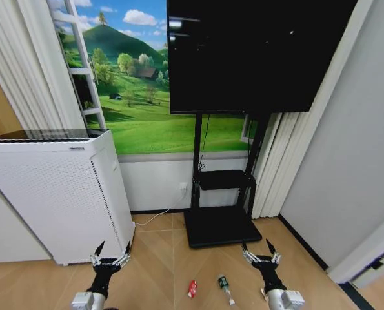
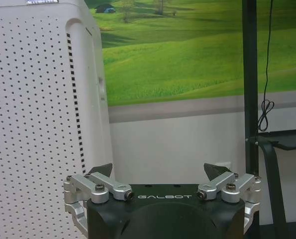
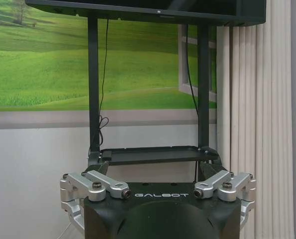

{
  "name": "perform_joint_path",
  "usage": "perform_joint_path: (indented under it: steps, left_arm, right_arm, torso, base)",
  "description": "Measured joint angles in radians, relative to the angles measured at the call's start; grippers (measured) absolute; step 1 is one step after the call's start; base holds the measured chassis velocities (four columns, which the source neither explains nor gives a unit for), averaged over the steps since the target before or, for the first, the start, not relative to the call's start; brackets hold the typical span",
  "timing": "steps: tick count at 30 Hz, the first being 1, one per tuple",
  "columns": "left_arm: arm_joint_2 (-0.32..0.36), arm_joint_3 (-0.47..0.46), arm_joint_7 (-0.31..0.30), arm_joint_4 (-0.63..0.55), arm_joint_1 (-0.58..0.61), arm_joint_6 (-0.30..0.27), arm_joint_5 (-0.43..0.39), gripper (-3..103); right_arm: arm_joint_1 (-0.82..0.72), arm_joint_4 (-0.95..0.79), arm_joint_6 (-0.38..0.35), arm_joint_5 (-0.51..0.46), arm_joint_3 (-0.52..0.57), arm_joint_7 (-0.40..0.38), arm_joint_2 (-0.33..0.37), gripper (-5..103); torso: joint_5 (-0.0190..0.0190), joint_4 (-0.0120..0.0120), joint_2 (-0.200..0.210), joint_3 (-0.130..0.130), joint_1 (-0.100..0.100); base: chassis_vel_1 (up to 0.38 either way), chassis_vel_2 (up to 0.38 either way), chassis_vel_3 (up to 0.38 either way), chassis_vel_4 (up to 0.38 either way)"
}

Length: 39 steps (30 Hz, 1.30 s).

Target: Pick up the trash bin and place the garbage on the floor into it.

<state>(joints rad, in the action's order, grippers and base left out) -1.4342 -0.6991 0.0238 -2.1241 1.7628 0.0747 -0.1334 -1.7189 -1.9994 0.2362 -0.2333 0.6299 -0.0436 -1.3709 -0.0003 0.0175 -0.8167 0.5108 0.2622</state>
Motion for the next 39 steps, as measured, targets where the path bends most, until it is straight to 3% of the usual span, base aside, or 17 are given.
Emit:
perform_joint_path:
  steps: [16,39]
  left_arm:
    - [-0.011,0.001,-0.009,0.006,0.001,0.002,-0.044,100]
    - [-0.008,0.015,0.002,0.018,0.02,-0.002,-0.059,100]
  right_arm:
    - [-0.007,0.001,0.005,0.0,-0.012,0.017,-0.001,100]
    - [-0.016,0.011,0.003,0.012,-0.011,0.02,-0.038,100]
  torso:
    - [0.0003,-0.0005,0.006,-0.004,-0.004]
    - [0.0003,-0.0006,0.116,-0.067,-0.052]
  base:
    - [0.034,-0.013,-0.023,0.027]
    - [0.0,0.0,0.0,0.0]
